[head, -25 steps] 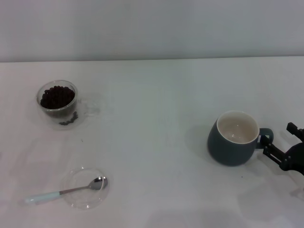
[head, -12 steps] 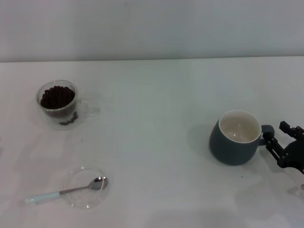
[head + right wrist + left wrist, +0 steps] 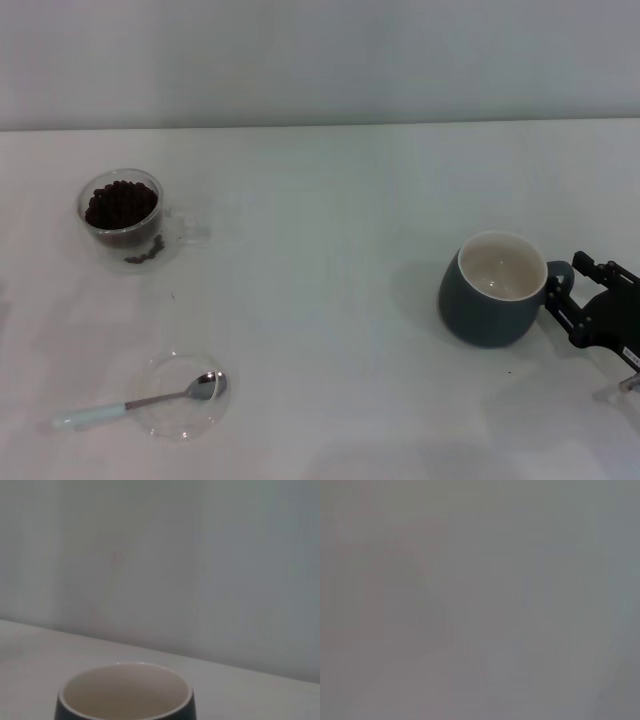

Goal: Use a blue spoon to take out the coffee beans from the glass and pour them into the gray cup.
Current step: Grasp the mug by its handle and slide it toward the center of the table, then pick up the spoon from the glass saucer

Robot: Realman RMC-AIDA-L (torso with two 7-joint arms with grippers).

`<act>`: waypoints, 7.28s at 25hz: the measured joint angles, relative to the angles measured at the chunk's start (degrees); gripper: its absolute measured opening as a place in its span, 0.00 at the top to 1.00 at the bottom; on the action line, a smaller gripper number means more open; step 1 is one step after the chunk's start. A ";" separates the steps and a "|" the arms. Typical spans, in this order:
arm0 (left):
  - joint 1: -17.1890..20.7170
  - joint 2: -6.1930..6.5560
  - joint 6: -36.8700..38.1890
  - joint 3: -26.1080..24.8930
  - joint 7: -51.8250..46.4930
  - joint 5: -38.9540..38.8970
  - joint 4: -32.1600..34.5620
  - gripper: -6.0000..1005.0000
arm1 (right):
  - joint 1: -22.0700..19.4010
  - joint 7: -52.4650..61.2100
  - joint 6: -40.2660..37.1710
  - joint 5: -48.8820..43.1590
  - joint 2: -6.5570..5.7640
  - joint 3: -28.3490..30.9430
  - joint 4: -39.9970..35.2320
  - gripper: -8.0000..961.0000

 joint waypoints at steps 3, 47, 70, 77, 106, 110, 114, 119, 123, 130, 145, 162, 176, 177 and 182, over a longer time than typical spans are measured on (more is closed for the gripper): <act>-0.34 0.04 -0.38 0.00 0.00 0.00 0.00 0.36 | 0.48 0.00 0.80 0.00 0.00 -0.07 0.00 0.50; -2.31 -0.04 -3.10 0.00 1.57 -1.40 -0.06 0.36 | 3.46 0.82 2.90 0.45 0.34 -8.55 -5.63 0.82; -2.35 -0.20 -2.74 0.20 2.19 -1.02 -0.33 0.36 | 4.44 -0.02 5.77 0.22 0.61 -19.85 -12.20 0.81; -1.92 -0.21 -2.56 0.11 2.19 -1.01 -0.16 0.36 | 5.20 -1.44 6.67 0.11 0.54 -20.95 -12.43 0.81; -1.43 -0.04 -2.84 0.00 2.28 -1.96 0.11 0.36 | 6.38 -3.08 8.64 0.57 0.18 -19.57 -10.88 0.50; -1.43 0.01 -2.91 0.00 2.34 -2.38 0.11 0.36 | 6.45 -3.08 8.63 0.55 0.17 -19.54 -10.34 0.49; -1.83 0.06 -2.96 0.00 3.00 -2.44 0.11 0.36 | 6.45 -3.08 8.63 0.56 0.18 -19.03 -9.42 0.48; -1.96 0.06 -3.03 0.00 3.69 -2.69 0.11 0.36 | 6.41 -3.13 8.63 0.58 0.17 -18.78 -8.45 0.48; -1.91 0.06 -3.09 0.00 3.79 -3.49 0.12 0.36 | 6.01 -4.46 8.64 0.60 0.11 -18.71 -8.14 0.48; -1.63 0.06 -3.08 0.00 5.13 -4.39 0.17 0.36 | 5.52 -4.71 8.03 0.62 0.02 -18.68 -6.80 0.47; -1.49 -0.20 -3.01 0.00 6.67 -4.42 0.14 0.36 | 5.19 -4.89 1.35 0.44 -0.30 -17.89 -2.25 0.47; -1.95 -0.10 -4.12 0.00 9.35 -6.78 -0.12 0.36 | 3.04 -4.14 -6.69 -0.01 -0.53 -18.51 1.00 0.47; -3.63 -0.26 -4.50 0.06 10.29 -7.50 -1.09 0.36 | 0.79 -0.73 -24.89 1.30 -0.72 -14.05 11.48 0.47; -3.65 -0.28 -4.51 0.07 10.26 -7.49 -1.17 0.36 | 0.60 -0.72 -26.47 1.31 -0.91 -12.55 11.88 0.47; -3.66 -0.58 -2.82 0.41 7.84 -7.32 -3.25 0.36 | 0.12 -0.31 -33.12 1.35 -1.85 -5.10 12.48 0.47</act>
